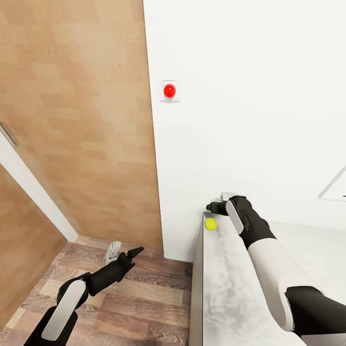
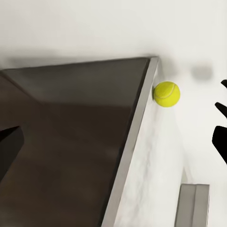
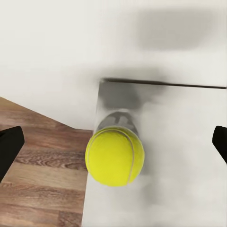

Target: Put all the toys in the child's room - the three board games (two on the bed and one on the table), the two jigsaw puzzles on the table, and the tennis ball on the table - inside the toy box on the table in the child's room.

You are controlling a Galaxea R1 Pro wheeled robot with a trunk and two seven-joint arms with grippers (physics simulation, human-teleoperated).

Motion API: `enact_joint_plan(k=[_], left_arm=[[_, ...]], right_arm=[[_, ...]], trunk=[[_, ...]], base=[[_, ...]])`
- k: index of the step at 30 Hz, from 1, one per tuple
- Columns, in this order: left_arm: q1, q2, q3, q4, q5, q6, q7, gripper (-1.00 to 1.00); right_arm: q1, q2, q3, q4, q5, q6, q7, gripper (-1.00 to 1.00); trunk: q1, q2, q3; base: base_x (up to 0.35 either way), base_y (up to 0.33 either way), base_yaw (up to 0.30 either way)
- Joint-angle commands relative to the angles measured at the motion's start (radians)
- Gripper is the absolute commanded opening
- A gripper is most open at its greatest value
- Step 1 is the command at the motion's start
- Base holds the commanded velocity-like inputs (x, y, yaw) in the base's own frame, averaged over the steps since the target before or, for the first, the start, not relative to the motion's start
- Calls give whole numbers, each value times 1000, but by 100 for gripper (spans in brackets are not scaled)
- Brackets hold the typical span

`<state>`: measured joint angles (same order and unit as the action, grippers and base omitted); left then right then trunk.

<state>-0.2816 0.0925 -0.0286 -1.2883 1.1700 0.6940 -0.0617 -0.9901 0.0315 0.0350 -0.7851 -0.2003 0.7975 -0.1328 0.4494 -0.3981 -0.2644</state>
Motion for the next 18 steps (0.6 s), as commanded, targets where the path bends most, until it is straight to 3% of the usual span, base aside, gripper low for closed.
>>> enact_joint_plan(k=[1, 18], left_arm=[[-1, 1, -1, 0, -1, 2, -3, 100], [-1, 1, -1, 0, -1, 2, -3, 100]], right_arm=[[-1, 0, 2, -1, -10, 3, -10, 100], [-1, 6, 3, 1, -9, 1, -10, 100]], trunk=[[1, -2, -2], [1, -2, -19]], base=[[0, 0, 0], [0, 0, 0]])
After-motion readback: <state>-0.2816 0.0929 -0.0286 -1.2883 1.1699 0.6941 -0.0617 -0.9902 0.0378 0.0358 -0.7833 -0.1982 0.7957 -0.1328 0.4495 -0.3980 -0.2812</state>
